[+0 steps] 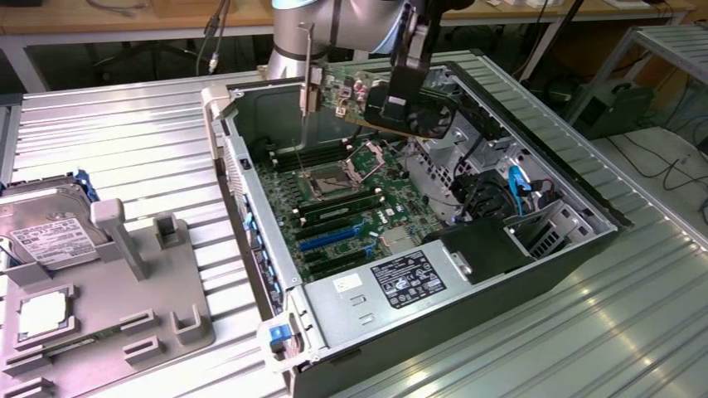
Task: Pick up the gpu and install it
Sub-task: 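Insert the gpu into the slot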
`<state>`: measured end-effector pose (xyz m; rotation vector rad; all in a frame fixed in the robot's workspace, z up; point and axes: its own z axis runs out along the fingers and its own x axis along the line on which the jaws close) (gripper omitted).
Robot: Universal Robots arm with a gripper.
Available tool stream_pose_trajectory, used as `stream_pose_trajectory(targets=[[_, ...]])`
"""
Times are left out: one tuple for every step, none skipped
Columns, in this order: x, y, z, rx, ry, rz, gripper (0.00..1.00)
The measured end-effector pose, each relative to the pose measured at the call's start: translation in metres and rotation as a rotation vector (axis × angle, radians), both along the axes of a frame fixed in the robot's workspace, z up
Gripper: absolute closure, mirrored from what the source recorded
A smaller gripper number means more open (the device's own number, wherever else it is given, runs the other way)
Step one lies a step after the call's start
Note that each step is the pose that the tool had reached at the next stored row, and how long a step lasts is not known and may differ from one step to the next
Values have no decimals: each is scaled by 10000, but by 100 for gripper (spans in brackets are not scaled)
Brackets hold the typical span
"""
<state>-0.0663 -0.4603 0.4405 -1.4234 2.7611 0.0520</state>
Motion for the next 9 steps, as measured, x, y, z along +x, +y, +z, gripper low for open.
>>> stream_pose_trajectory(targets=[[0, 0, -4, 0, -12, 149, 72], [0, -1, -7, 0, -23, 299, 72], [0, -1, -8, 1, -29, 418, 72], [0, -2, -8, 3, -34, 536, 72], [0, -2, -8, 3, -37, 632, 72], [0, -2, -9, 3, -41, 711, 72], [0, -3, -9, 3, -46, 829, 72], [0, -4, -10, 3, -50, 939, 72], [0, -5, -10, 4, -55, 1016, 72]])
